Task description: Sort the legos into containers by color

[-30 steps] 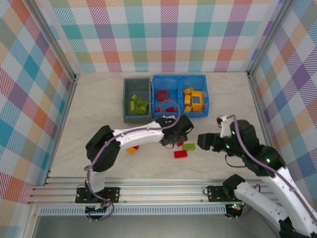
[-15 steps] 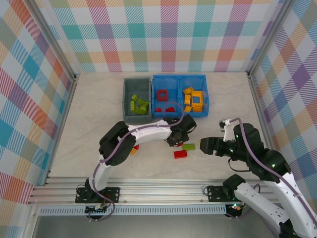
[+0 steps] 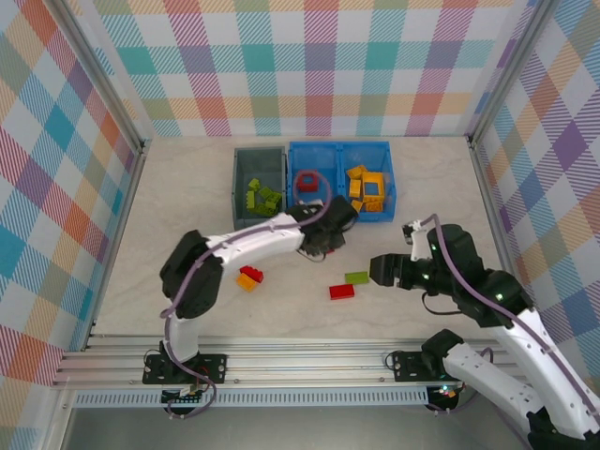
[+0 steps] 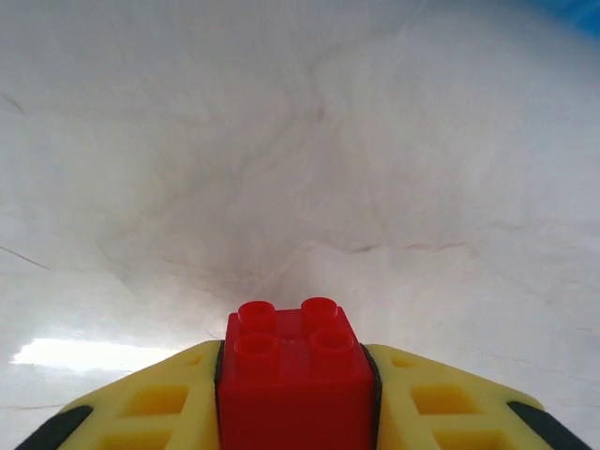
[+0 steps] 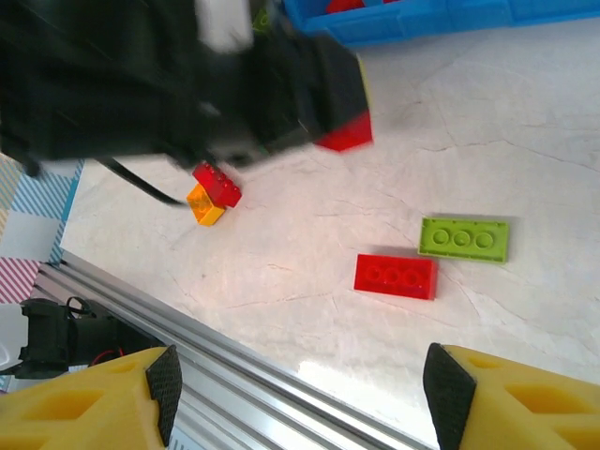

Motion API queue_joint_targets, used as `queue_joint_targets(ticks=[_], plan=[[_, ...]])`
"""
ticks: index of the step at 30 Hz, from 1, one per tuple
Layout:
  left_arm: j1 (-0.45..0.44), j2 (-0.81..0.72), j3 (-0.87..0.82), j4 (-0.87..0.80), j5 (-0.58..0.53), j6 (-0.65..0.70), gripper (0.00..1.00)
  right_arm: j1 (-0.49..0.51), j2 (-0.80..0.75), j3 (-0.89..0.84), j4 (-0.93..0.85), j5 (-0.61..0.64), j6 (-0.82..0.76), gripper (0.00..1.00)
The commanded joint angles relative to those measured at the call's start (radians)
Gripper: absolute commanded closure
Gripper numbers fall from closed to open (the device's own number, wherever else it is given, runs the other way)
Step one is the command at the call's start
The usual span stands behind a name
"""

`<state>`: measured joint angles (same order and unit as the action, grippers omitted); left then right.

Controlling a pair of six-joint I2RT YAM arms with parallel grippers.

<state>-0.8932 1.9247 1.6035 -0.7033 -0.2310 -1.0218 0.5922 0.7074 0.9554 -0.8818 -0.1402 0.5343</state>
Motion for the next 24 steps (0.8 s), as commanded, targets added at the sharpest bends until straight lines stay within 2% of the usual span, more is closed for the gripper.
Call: queue_joint_targets(ticks=[1,7,14,16,19,22,24], plan=[[0.116,-0.031,0.1,-0.059,-0.022,0.16,0.77,0.036,0.059,-0.003,0.124,0.001,-0.029,0.31],[0.241,0.181,0.431,-0.139,-0.001,0.309,0.77,0.143,0.187,0.031,0.249,0.177,-0.027,0.35],[0.283,0.483,0.792,-0.199,0.045,0.357,0.78,0.168,0.228,0.033,0.288,0.209,-0.009,0.36],[0.283,0.538,0.855,-0.226,0.049,0.353,0.78,0.168,0.225,0.025,0.283,0.212,-0.004,0.36],[0.283,0.565,0.859,-0.236,0.052,0.337,0.76,0.169,0.216,0.012,0.276,0.214,0.004,0.36],[0.282,0.558,0.841,-0.239,0.058,0.328,0.65,0.17,0.214,0.006,0.267,0.222,0.012,0.35],[0.28,0.544,0.838,-0.249,0.061,0.328,0.52,0.17,0.221,0.008,0.26,0.222,0.012,0.34]])
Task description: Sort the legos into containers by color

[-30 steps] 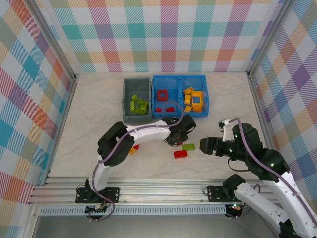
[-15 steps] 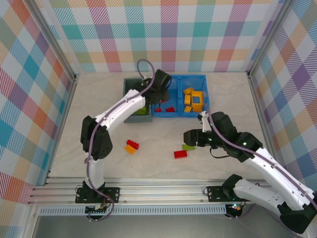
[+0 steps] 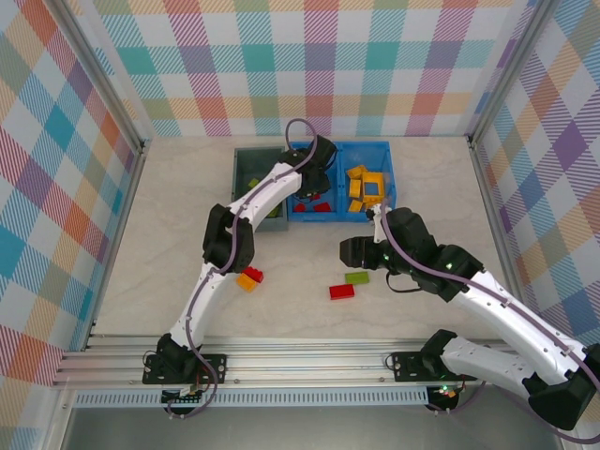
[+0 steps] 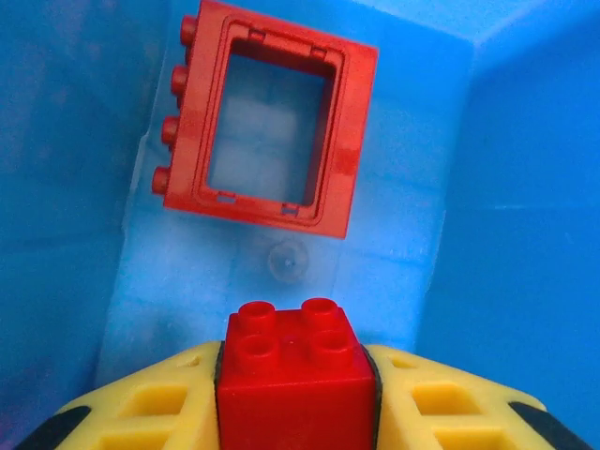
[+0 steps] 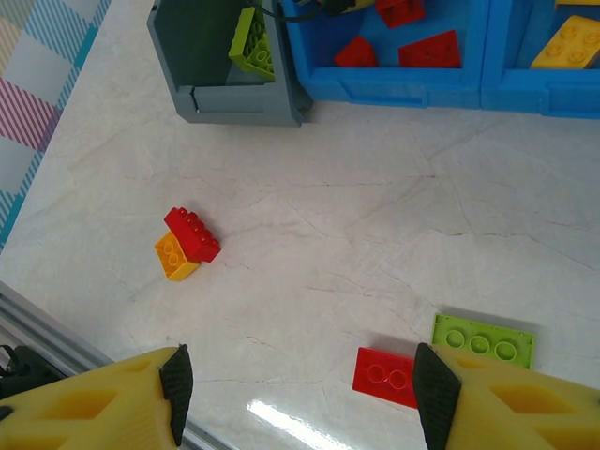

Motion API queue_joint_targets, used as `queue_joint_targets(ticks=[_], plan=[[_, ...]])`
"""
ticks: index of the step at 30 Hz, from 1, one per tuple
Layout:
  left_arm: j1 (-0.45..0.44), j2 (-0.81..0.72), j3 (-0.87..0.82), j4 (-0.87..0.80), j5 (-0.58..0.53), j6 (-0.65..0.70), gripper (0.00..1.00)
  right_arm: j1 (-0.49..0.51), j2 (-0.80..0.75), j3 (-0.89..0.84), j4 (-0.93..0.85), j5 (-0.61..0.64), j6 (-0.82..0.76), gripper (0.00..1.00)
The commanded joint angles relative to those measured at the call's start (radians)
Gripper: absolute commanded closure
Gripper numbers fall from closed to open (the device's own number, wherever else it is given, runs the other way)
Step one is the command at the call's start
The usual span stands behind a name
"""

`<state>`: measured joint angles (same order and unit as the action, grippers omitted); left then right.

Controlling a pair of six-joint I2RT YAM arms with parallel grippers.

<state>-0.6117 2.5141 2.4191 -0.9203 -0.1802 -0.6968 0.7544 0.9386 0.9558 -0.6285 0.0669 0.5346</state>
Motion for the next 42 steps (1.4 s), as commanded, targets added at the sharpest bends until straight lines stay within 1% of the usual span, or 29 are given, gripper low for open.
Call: queue_joint_targets(ticks=[1,3,6,10,13,17,20,25,28,31,32,34,36,40,42], plan=[[-0.002,-0.055,0.02,-0.037,0.01,0.004,0.47,0.008,-0.005,0.009,0.006,0.013,0.011,0.33],[-0.004,-0.082,0.02,-0.049,0.011,0.007,0.41,0.008,0.004,0.016,-0.003,0.014,0.009,0.31],[-0.01,-0.141,0.009,-0.057,0.012,0.015,0.37,0.008,0.02,0.03,-0.018,0.01,0.002,0.31],[-0.015,-0.24,-0.026,-0.062,0.009,0.012,0.37,0.008,0.019,0.038,-0.033,0.016,-0.01,0.32],[-0.024,-0.364,-0.108,-0.031,-0.008,0.006,0.38,0.008,0.023,0.056,-0.08,0.049,-0.001,0.33],[-0.041,-0.557,-0.27,0.038,-0.005,0.013,0.39,0.008,0.015,0.067,-0.12,0.073,0.032,0.35],[-0.061,-0.698,-0.388,0.051,-0.016,0.028,0.39,0.009,0.023,0.088,-0.148,0.091,0.051,0.37],[-0.102,-0.966,-0.663,0.095,-0.013,0.028,0.39,0.023,0.051,0.112,-0.166,0.096,0.049,0.37],[-0.125,-1.135,-0.832,0.097,-0.015,0.005,0.4,0.061,0.098,0.131,-0.165,0.094,0.033,0.37],[-0.135,-1.315,-1.01,0.065,-0.042,-0.06,0.4,0.167,0.193,0.151,-0.117,0.092,-0.022,0.35],[-0.136,-1.383,-1.076,0.05,-0.064,-0.088,0.41,0.216,0.234,0.152,-0.079,0.083,-0.056,0.33],[-0.137,-1.523,-1.187,0.007,-0.119,-0.153,0.41,0.298,0.33,0.167,-0.011,0.033,-0.124,0.33],[-0.136,-1.674,-1.278,-0.037,-0.175,-0.204,0.41,0.363,0.473,0.22,0.017,-0.013,-0.162,0.33],[-0.136,-1.892,-1.351,-0.155,-0.279,-0.271,0.41,0.41,0.708,0.31,0.087,-0.139,-0.157,0.34],[-0.136,-1.974,-1.35,-0.2,-0.314,-0.283,0.41,0.42,0.807,0.364,0.092,-0.152,-0.141,0.34]])
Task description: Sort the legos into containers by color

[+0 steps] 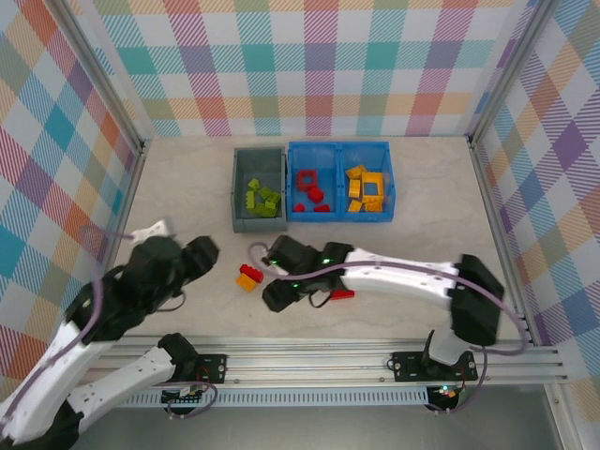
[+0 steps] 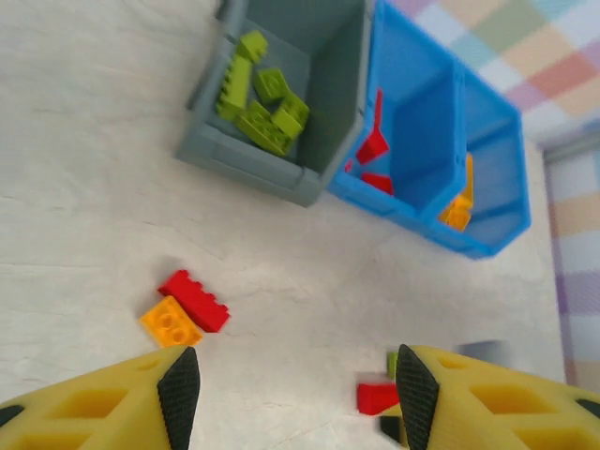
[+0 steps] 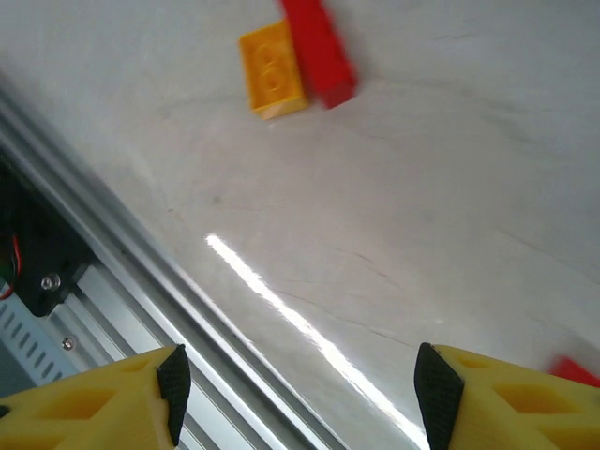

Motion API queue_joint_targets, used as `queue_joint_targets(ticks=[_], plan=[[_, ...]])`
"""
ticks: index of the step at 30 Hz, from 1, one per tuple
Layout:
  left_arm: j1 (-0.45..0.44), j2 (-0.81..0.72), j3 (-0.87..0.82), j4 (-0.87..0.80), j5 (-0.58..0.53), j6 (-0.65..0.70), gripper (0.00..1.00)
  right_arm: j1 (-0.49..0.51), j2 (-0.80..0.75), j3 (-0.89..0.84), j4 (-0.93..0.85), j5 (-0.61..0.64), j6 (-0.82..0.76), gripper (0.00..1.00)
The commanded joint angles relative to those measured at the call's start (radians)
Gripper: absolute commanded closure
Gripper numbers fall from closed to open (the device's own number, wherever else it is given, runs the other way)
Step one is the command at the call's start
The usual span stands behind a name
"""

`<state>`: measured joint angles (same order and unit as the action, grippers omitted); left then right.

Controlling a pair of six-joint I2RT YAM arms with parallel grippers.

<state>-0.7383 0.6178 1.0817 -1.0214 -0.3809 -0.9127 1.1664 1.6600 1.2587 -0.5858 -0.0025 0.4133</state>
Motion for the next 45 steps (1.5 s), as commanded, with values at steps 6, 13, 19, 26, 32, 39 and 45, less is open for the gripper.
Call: queue_joint_targets(ticks=[6,13,19,26,32,39,45], plan=[[-0.01,-0.126,0.053,-0.194,-0.156,-0.058,0.41,0.007,0.311,0.23,-0.001,-0.056,-0.023,0.31],[-0.01,-0.105,0.08,-0.202,-0.141,-0.048,0.41,-0.016,0.488,0.385,-0.059,-0.007,-0.033,0.3],[-0.01,-0.09,0.079,-0.199,-0.129,-0.04,0.41,-0.031,0.588,0.524,-0.122,0.041,-0.071,0.29],[-0.009,-0.084,0.072,-0.182,-0.11,-0.038,0.41,-0.03,0.678,0.662,-0.178,0.044,-0.105,0.33],[-0.009,-0.076,0.072,-0.176,-0.105,-0.034,0.41,-0.025,0.685,0.666,-0.189,0.061,-0.099,0.47],[-0.01,-0.069,0.059,-0.157,-0.098,-0.033,0.41,-0.003,0.659,0.629,-0.182,0.097,-0.108,0.54],[-0.01,-0.057,0.054,-0.146,-0.083,-0.026,0.41,0.002,0.6,0.544,-0.141,0.119,-0.105,0.63]])
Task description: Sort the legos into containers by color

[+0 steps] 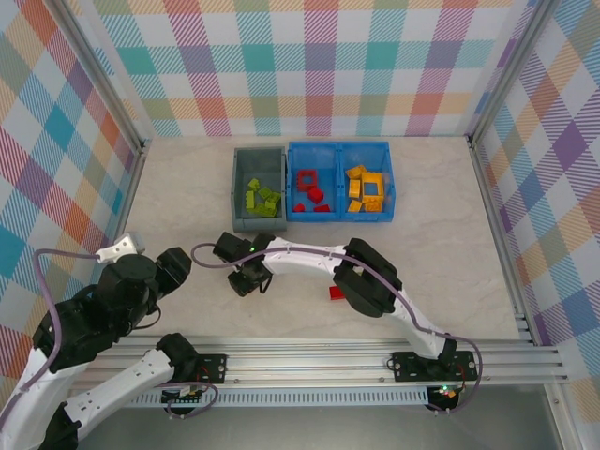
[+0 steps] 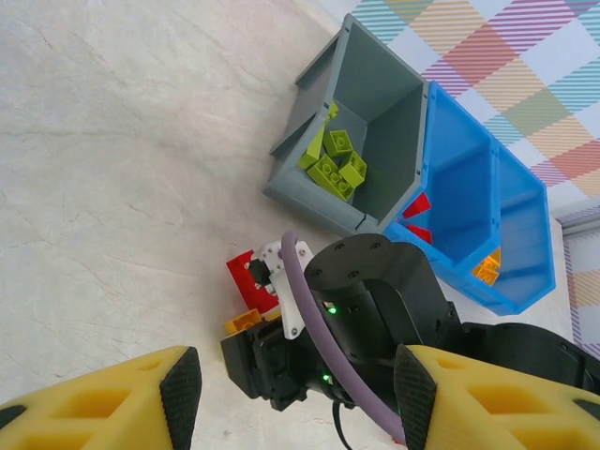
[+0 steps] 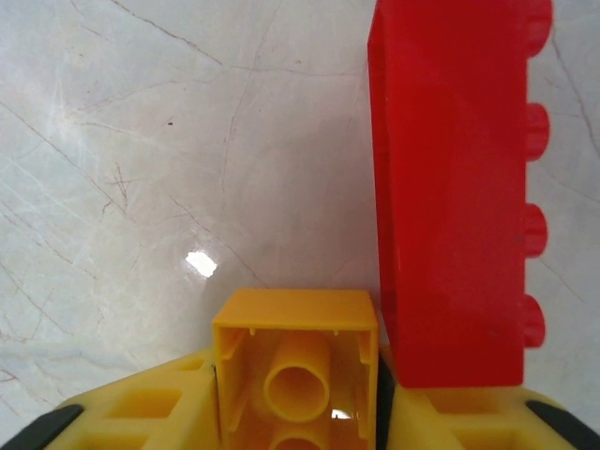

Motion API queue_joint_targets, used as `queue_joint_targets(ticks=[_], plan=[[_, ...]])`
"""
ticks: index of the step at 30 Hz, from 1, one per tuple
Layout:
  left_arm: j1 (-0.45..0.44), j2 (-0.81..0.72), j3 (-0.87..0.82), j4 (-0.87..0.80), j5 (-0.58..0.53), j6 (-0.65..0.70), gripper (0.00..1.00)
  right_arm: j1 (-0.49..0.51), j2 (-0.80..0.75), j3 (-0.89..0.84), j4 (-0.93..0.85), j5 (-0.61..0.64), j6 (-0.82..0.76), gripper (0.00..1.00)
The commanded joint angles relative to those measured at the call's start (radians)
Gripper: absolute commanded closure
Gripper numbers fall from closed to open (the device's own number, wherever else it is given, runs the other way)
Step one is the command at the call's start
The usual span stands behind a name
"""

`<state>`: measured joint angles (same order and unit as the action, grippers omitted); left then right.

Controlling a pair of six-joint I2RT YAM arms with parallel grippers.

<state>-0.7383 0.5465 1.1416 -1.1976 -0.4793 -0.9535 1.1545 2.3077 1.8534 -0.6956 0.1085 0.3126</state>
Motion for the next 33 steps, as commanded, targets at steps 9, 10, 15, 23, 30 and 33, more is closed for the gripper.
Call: queue_joint_targets(ticks=[9,10,15,23,30,33], plan=[[-0.01,0.128,-0.005,0.209,0.246,0.119,0.41,-0.002,-0.525,-0.42,0.022,0.06,0.088,0.67],[-0.01,0.155,-0.003,0.241,0.28,0.126,0.42,-0.02,-0.6,-0.465,0.015,0.066,0.104,0.67],[-0.016,0.276,-0.013,0.406,0.387,0.138,0.42,-0.237,-0.891,-0.614,-0.049,0.067,0.139,0.67],[-0.189,0.533,0.076,0.533,0.288,0.184,0.43,-0.718,-0.821,-0.535,-0.001,-0.077,0.063,0.65],[-0.35,0.742,0.166,0.588,0.183,0.195,0.43,-0.84,-0.481,-0.302,-0.005,-0.128,0.016,0.65],[-0.389,0.806,0.209,0.584,0.146,0.204,0.43,-0.859,-0.363,-0.205,-0.045,-0.127,0.007,0.65]])
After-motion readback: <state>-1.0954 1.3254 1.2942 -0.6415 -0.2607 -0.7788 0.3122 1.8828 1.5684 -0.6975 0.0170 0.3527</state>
